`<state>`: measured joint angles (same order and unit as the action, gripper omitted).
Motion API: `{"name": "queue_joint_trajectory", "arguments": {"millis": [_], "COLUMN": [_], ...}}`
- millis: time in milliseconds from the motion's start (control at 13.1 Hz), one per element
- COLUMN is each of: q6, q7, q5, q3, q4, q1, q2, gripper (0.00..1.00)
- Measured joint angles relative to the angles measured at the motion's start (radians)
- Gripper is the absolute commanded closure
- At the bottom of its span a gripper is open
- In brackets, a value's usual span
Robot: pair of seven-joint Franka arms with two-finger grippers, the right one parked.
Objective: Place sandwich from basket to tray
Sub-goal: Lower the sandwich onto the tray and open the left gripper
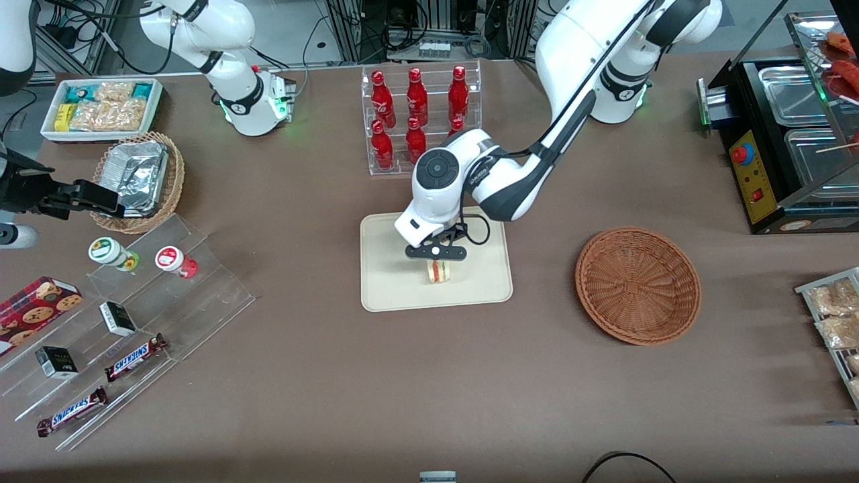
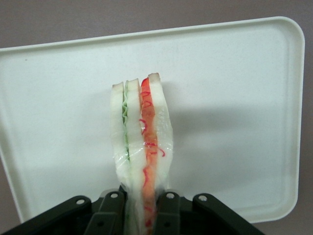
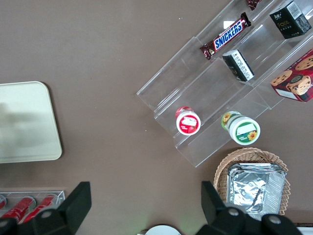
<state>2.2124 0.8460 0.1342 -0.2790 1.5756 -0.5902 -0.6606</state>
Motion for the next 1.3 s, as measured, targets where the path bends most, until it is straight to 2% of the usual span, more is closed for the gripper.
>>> {"name": "queue_joint_trajectory", "arguments": {"millis": [229, 305, 381, 457, 533, 914, 1295], "q6": [0.017, 0.018, 0.018, 0.018, 0.018, -0.014, -0.232], "q7": [0.006, 0.007, 0.007, 0.007, 0.007, 0.012, 0.021], "q5": [0.001, 0.001, 0.001, 0.001, 0.001, 0.002, 0.002], "q3": [0.000, 0.000, 0.000, 0.000, 0.000, 0.023, 0.081], "q4": [-0.002, -0.003, -0.003, -0.003, -0.003, -0.031, -0.065], "q1": [-0.010, -0.013, -0.016, -0.020, -0.025, -0.030, 0.021], "q2": [-0.029, -0.035, -0.040, -0.044, -0.047, -0.035, 0.144], "gripper": [1.00, 0.96, 0.74, 0.30, 0.00, 0.00, 0.00]}}
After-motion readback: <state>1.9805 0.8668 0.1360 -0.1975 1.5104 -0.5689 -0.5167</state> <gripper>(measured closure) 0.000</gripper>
